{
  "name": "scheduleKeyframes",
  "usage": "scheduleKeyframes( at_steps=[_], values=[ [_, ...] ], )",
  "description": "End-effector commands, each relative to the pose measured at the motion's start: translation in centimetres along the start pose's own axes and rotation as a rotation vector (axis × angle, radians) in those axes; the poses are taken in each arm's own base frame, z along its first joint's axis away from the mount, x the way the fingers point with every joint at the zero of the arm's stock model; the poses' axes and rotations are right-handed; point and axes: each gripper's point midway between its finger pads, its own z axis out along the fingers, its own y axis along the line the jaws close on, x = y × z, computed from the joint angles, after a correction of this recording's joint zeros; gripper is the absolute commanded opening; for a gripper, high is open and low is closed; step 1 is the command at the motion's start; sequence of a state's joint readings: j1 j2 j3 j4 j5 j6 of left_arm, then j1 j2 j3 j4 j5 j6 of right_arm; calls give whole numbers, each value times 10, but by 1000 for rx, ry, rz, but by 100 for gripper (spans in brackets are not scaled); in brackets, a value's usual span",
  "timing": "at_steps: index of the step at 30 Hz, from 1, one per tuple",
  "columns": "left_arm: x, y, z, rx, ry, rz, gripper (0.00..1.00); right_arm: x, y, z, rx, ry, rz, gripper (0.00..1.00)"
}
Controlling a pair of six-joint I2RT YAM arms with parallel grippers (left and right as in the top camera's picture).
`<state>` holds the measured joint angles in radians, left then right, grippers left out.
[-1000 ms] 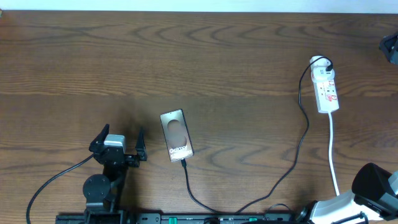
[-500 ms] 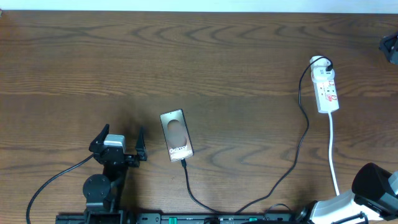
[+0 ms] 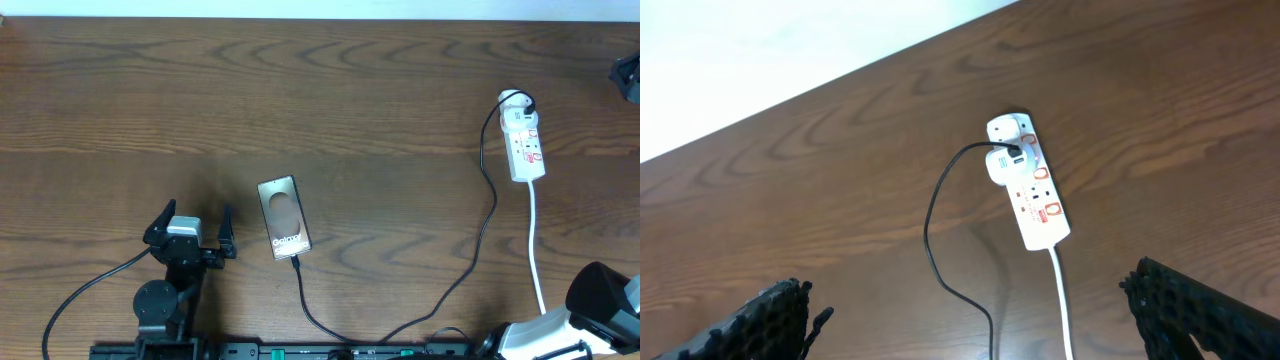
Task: Plug charger to phone and switch on socket
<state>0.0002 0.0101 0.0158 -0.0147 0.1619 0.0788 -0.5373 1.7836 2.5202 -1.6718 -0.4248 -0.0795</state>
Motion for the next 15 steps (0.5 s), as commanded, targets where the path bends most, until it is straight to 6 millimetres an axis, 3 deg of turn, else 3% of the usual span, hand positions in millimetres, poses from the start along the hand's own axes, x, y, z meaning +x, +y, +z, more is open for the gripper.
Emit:
scheduleKeyframes(
  at_steps=[1,7,10,15],
  values=[
    [14,-4,0,27,46,-11,91,0,4,-6,1,-15,3,99],
    [14,-4,0,27,46,-11,91,0,4,-6,1,-16,2,99],
    [14,-4,0,27,46,-11,91,-4,-6,-7,57,-29,-4,99],
    [14,-4,0,27,46,-11,91,-12,-1,-5,35,-59,-20,99]
  ],
)
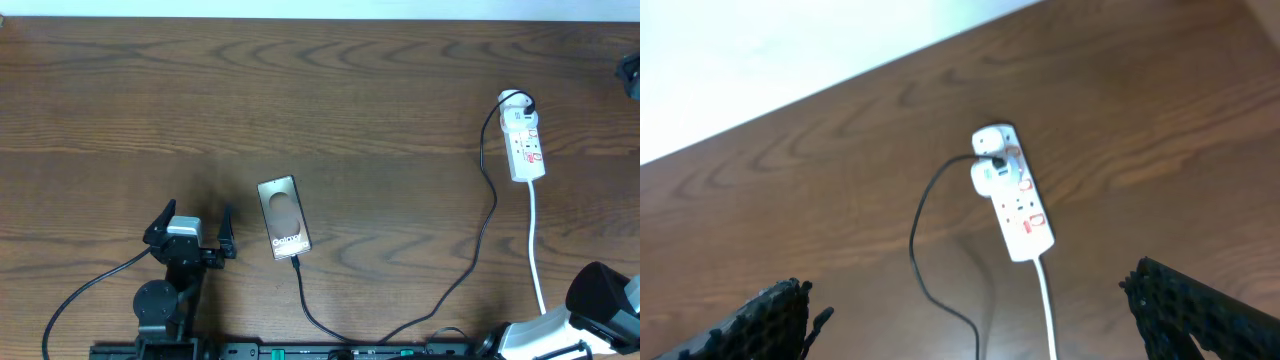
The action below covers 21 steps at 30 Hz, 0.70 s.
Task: Plug charger to phone and switch on socket
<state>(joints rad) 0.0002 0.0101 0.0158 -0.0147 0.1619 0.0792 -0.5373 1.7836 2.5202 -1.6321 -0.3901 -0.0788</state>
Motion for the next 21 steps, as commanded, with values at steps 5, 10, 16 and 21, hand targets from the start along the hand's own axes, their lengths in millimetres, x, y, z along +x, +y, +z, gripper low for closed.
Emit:
scheduleKeyframes(
  at_steps=[5,10,16,21],
  values=[
    [14,-4,0,27,46,-11,91,-16,32,3,-55,-78,-84,99],
    [14,-4,0,27,46,-11,91,-23,74,18,-135,-154,-197,99],
    [14,-4,0,27,46,-11,91,-7,112,45,-222,-199,-293,99],
    [14,-4,0,27,46,-11,91,9,136,70,-283,-262,-360,99]
  ],
)
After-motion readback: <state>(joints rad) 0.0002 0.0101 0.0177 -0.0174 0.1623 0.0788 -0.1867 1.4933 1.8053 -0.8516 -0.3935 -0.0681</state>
